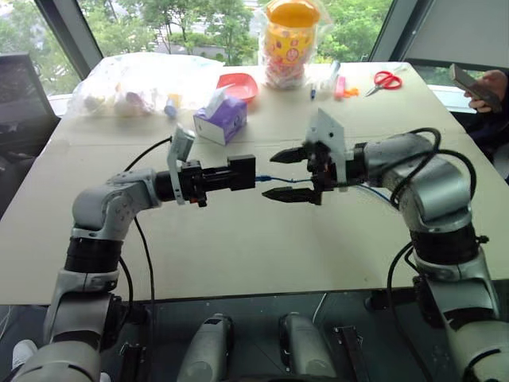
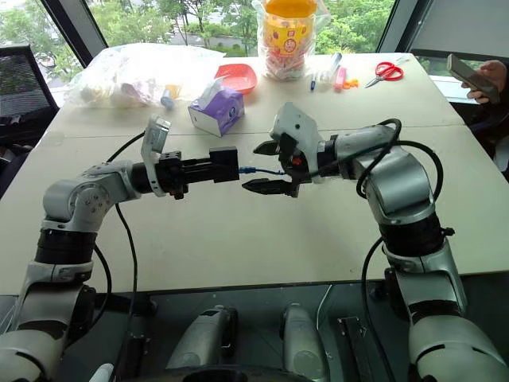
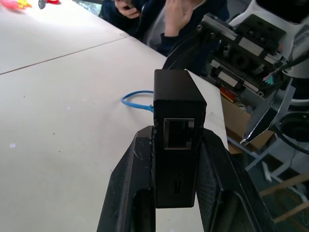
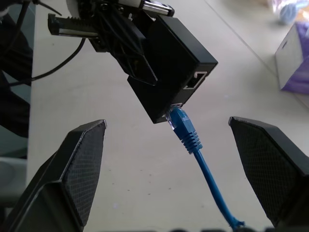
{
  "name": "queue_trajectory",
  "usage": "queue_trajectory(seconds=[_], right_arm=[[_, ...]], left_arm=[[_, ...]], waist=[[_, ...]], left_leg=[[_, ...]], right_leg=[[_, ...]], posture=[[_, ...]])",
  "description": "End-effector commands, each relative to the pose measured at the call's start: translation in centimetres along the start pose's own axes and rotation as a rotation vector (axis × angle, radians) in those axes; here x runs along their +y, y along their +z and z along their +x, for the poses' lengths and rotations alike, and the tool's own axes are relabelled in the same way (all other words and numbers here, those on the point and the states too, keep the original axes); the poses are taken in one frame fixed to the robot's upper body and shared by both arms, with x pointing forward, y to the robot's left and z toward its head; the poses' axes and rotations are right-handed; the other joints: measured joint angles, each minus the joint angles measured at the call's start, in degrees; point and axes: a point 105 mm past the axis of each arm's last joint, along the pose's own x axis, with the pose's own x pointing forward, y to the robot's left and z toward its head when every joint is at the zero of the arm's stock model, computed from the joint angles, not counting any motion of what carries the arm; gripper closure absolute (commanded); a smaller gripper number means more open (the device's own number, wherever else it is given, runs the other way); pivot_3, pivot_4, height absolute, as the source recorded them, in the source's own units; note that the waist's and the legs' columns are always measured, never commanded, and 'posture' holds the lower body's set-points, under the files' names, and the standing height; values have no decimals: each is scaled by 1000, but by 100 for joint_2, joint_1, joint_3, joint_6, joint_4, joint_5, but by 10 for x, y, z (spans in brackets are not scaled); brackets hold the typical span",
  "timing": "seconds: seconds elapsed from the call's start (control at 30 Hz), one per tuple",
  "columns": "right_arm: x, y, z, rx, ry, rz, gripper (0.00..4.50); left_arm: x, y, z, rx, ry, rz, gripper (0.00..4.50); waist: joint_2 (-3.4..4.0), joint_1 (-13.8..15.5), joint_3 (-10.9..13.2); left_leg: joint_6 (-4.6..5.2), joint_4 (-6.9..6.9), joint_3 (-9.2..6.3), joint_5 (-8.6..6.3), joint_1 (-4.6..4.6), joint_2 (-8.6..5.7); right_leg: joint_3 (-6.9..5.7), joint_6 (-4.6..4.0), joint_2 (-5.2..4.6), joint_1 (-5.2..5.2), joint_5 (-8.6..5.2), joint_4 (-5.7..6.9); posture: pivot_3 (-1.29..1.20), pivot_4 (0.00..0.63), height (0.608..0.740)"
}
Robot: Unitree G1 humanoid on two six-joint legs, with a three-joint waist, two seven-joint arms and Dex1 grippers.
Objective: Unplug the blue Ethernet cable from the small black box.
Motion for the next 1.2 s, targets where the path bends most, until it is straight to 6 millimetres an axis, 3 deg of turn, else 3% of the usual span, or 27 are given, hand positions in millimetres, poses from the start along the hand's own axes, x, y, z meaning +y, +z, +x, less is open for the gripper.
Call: queue_trajectory(seconds=[0.03,0.1,0.17,0.33,1.2], right_arm=[[0,9,1,-17,53,75,131],[-4,7,5,-1,62,108,131],[-7,8,8,-2,61,122,662],[-8,4,11,42,77,129,2953],[1,2,13,141,161,99,2953]], left_arm=[[-7,13,1,-17,-31,72,4010],[-10,12,0,-14,-45,77,4010],[-12,12,0,-14,-54,79,4010],[-14,12,0,-12,-64,79,4010],[-19,-2,3,67,-113,137,4010]], waist=[[0,0,0],[0,-3,0],[0,-5,0],[0,-6,0],[0,-14,0]], left_leg=[[0,0,0,0,-2,0],[0,0,1,0,-2,-1],[0,-1,1,0,-2,-1],[0,-1,2,0,-5,-2],[0,0,3,0,-8,-1]], right_leg=[[0,0,0,-1,0,-1],[0,1,0,-2,0,-1],[-1,1,0,-2,0,-2],[0,1,0,-5,0,-2],[-1,2,2,-9,0,-2]], posture=[[0,150,740],[0,150,740],[0,150,740],[0,150,740],[0,150,740]])
